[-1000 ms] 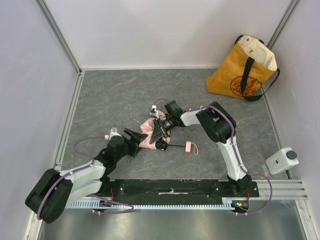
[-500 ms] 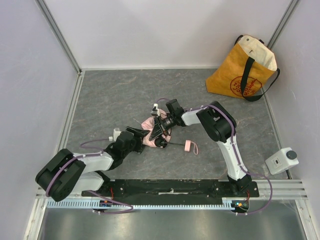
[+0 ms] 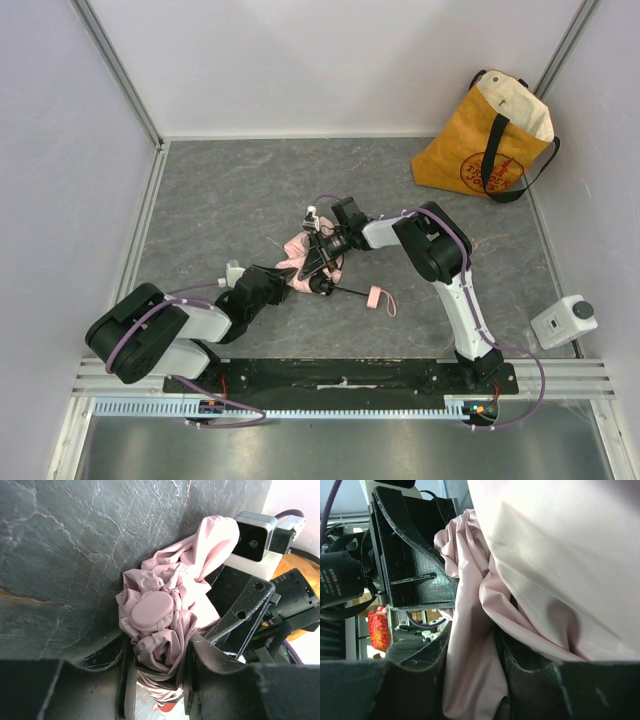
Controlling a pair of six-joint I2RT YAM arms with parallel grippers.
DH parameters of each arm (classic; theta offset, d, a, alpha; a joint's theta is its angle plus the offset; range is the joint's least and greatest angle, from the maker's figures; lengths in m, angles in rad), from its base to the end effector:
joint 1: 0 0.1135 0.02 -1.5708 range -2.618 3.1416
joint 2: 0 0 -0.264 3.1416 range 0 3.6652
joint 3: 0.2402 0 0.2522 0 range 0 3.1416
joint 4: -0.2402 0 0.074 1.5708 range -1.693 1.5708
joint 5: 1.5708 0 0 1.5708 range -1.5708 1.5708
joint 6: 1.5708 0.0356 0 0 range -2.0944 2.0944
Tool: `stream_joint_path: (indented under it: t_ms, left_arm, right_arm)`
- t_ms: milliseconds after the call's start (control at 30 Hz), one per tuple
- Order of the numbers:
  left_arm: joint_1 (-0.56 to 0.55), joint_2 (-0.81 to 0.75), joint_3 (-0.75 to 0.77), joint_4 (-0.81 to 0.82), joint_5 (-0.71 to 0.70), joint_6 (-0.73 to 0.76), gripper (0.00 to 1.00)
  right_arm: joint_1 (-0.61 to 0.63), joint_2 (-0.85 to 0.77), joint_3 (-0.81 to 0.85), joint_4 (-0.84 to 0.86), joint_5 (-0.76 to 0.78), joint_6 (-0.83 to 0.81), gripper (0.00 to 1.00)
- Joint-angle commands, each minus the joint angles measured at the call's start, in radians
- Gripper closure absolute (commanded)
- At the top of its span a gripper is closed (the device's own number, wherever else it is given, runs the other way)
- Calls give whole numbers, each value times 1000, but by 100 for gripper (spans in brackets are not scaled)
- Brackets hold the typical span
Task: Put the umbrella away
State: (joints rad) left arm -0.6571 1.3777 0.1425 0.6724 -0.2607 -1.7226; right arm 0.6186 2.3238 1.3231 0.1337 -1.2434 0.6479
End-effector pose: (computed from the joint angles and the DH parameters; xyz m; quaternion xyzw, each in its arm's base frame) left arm 0.1626 -0.1139 0.1032 -0.4950 0.7160 -0.4022 0.2837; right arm 0.3377 0.2818 0.0671 0.1895 -0.7659 -0.6065 0.0977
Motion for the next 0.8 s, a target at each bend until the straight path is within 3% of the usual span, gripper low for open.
stream_joint_path:
  t_ms: [0,133,300,467,633,767]
  left_arm:
    - [-3,-9,-1,-108,-37,109,98]
    - [-7,-49,11,-270,12,97,98]
    - [-7,-89,77,-508,54,94,98]
    - [-9,-43,183,-664,113,109,98]
    - [-7,11,201,-691,132,112,98]
    - [-7,18,213,-724,143,104,98]
  right_arm:
    - [24,51,40,-411,247,-238,90]
    - [26,-78,45,-496,401,-324,59]
    - [38,-297,-4,-557,657,-428,37]
    - [81,-519,-64,-536,884,-524,27]
    - [164,-765,-224,-404,1140,-622,17]
    - [367,-903,-344,-266,1358,-766,13]
